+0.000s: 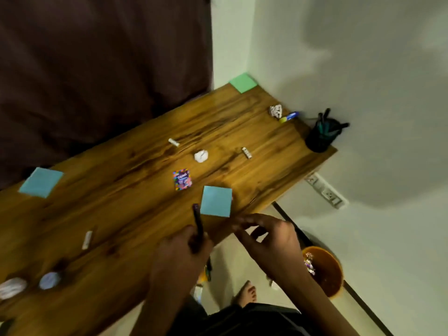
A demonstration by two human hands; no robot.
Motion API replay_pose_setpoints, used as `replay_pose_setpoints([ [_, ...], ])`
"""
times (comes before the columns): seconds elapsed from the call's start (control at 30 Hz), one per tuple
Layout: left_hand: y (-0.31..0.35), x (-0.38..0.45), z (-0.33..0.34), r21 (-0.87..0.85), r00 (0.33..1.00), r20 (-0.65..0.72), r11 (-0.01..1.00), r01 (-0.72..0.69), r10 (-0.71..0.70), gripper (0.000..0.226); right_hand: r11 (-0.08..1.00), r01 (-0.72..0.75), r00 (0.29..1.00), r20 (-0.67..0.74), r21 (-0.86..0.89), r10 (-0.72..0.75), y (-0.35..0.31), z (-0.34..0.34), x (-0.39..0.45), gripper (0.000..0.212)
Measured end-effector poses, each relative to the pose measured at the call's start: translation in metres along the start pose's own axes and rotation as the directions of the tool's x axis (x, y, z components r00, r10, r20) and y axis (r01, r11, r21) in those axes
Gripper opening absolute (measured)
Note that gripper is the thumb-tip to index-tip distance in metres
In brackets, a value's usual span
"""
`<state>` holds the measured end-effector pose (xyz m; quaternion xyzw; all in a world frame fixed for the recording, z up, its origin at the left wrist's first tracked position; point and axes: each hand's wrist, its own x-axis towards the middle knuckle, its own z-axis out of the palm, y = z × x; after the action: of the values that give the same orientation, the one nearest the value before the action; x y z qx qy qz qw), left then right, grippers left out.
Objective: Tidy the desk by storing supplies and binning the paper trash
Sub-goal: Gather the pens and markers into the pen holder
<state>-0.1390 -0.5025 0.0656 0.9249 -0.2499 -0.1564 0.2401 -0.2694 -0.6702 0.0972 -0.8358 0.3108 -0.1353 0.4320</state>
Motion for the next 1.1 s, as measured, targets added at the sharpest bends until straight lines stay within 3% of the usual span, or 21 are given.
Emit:
replay_pose_setpoints([
  [0.07,0.054,0.001,0.016,-0.057,0.975,0.061,0.976,-0.209,0.213,0.023,0.99,-0.051,0.998,-0.02,0.133,0.054,0.008,-0.02,0.005,0.015],
  [0.13,0.084,0.007,0.03,-0.073,0.931,0.037,0.93,-0.36,0.363,0.011,0.963,-0.1,0.994,-0.022,0.252,0.109,0.016,-0.036,0.014,0.017],
  [0.33,0.124,0.045,0.073,-0.072,0.776,-0.075,0.773,-0.631,0.626,0.02,0.913,-0.165,0.972,-0.095,0.374,0.215,0.043,-0.077,0.041,0.006],
  [0.47,0.147,0.068,0.083,-0.103,0.823,-0.035,0.817,-0.567,0.567,0.035,0.902,-0.178,0.947,-0.182,0.394,0.266,0.057,-0.107,0.068,0.005],
  [0.7,0.18,0.151,0.095,-0.213,0.869,0.093,0.862,-0.46,0.486,0.059,0.962,-0.074,0.833,-0.515,0.261,0.203,0.083,-0.153,0.17,0.017],
  [0.97,0.193,0.233,0.089,-0.247,0.894,0.11,0.883,-0.399,0.434,0.049,0.985,-0.084,0.68,-0.713,0.153,0.169,0.101,-0.197,0.249,0.019],
  [1.1,0.186,0.247,0.093,-0.291,0.927,0.093,0.9,-0.324,0.363,0.051,0.984,-0.177,0.704,-0.696,0.019,0.14,0.126,-0.199,0.265,0.018],
])
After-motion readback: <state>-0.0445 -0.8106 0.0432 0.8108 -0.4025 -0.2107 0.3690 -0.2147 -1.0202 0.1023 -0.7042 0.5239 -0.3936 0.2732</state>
